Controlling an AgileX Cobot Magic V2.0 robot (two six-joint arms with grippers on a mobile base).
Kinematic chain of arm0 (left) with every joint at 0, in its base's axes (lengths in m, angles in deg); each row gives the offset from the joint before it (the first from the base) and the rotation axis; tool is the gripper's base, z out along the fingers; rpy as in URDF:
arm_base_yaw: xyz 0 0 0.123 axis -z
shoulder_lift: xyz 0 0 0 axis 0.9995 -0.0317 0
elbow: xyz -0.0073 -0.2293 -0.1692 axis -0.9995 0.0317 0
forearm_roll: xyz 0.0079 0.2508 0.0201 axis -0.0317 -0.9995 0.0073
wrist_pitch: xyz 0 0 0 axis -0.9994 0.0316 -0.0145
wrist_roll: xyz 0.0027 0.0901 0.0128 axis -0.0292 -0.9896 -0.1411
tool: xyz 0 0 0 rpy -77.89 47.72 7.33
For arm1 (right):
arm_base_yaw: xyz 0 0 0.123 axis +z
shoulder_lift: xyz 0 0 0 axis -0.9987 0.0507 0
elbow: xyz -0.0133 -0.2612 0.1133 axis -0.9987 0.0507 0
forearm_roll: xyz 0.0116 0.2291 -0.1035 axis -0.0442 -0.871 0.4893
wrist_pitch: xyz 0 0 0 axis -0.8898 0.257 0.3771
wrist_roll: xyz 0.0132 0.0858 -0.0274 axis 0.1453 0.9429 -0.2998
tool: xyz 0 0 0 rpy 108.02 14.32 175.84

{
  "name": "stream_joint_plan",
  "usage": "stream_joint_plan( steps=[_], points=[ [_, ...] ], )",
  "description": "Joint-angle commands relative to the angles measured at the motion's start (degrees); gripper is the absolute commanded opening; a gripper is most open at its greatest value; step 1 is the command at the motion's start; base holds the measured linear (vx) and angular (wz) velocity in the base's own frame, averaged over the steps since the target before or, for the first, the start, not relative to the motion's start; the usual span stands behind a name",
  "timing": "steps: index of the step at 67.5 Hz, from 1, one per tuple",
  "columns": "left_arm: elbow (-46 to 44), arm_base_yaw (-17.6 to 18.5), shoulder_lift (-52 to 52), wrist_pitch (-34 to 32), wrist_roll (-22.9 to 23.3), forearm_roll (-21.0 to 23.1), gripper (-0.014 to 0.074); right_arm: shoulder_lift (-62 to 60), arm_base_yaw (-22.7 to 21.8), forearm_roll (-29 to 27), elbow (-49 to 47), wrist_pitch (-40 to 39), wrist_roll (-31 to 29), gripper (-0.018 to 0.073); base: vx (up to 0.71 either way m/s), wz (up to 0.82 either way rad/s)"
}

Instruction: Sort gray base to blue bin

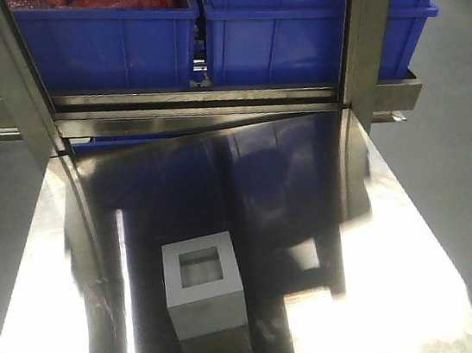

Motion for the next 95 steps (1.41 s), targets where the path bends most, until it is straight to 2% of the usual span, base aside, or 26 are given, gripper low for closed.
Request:
stream_joint_plan(
  steps=[1,7,13,23,27,31,36,39,44,51,56,63,68,74,81,86,93,95],
  points=[
    [-2.0,-0.2,-0.5,-3.8,0.4,0.4,0.0347,-0.9,0.1,0.3,0.4,-4.2,-0.7,-0.0005,0.00,0.00],
    [-2.0,-0.2,-0.5,-4.2,0.2,0.4,0.0433,-0.9,0.1,0.3,0.4,-4.2,-0.7,-0.0005,0.00,0.00],
    [-2.0,-0.2,-0.5,-4.5,0.2,0.4,0.0472,-0.9,0.1,0.3,0.4,-4.2,-0.7,-0.0005,0.00,0.00],
    [-2.0,-0.2,-0.5,-5.0,0.8,0.8,0.0465,-0.9,0.1,0.3,0.4,-4.1,-0.7,-0.0005,0.00,0.00],
    [-2.5,-0.2,-0.6,-4.5,0.7,2.9,0.0463,-0.9,0.1,0.3,0.4,-4.1,-0.7,-0.0005,0.00,0.00],
    [-4.7,-0.1,-1.8,-0.8,-2.0,5.5,0.0463,-0.9,0.1,0.3,0.4,-4.1,-0.7,-0.0005,0.00,0.00],
    [-8.2,-0.1,-4.6,4.7,-8.3,12.0,0.0463,-0.9,0.1,0.3,0.4,-4.1,-0.7,-0.0005,0.00,0.00],
    [-10.7,-0.1,-7.0,7.3,-13.7,16.8,0.0463,-0.9,0.1,0.3,0.4,-4.1,-0.7,-0.0005,0.00,0.00],
    [-13.9,-0.1,-10.6,11.4,-22.8,27.2,0.0463,-0.9,0.1,0.3,0.4,-4.1,-0.7,-0.0005,0.00,0.00],
    [-16.6,-0.1,-15.2,12.6,-31.4,40.6,0.0463,-0.9,0.1,0.3,0.4,-4.1,-0.7,-0.0005,0.00,0.00],
    [-17.3,-0.1,-18.4,12.8,-35.4,46.7,0.0463,-0.9,0.1,0.3,0.4,-4.1,-0.7,-0.0005,0.00,0.00],
    [-17.5,1.1,-23.0,13.8,-40.0,52.1,0.0463,-0.9,0.1,0.3,0.4,-4.1,-0.7,-0.0005,0.00,0.00],
    [-17.5,3.9,-26.3,13.4,-42.0,52.9,0.0463,-0.9,0.1,0.3,0.4,-4.1,-0.7,-0.0005,0.00,0.00],
    [-17.5,9.0,-30.2,10.7,-42.3,52.8,0.0463,-0.9,0.1,0.3,0.4,-4.1,-0.7,-0.0005,0.00,0.00],
    [-18.1,15.4,-34.6,5.6,-41.8,50.6,0.0463,-0.9,0.1,0.3,0.4,-4.1,-0.7,-0.0005,0.00,0.00],
    [-19.5,19.0,-37.8,2.7,-37.8,46.7,0.0463,-0.9,0.1,0.3,0.4,-4.1,-0.7,-0.0005,0.00,0.00],
    [-22.8,21.5,-42.2,2.4,-27.5,38.6,0.0463,-0.9,0.1,0.3,0.4,-4.1,-0.7,-0.0005,0.00,0.00],
    [-23.9,22.1,-43.3,2.9,-24.2,34.8,0.0463,-0.9,0.1,0.3,0.4,-4.1,-0.7,-0.0005,0.00,0.00]
  ],
)
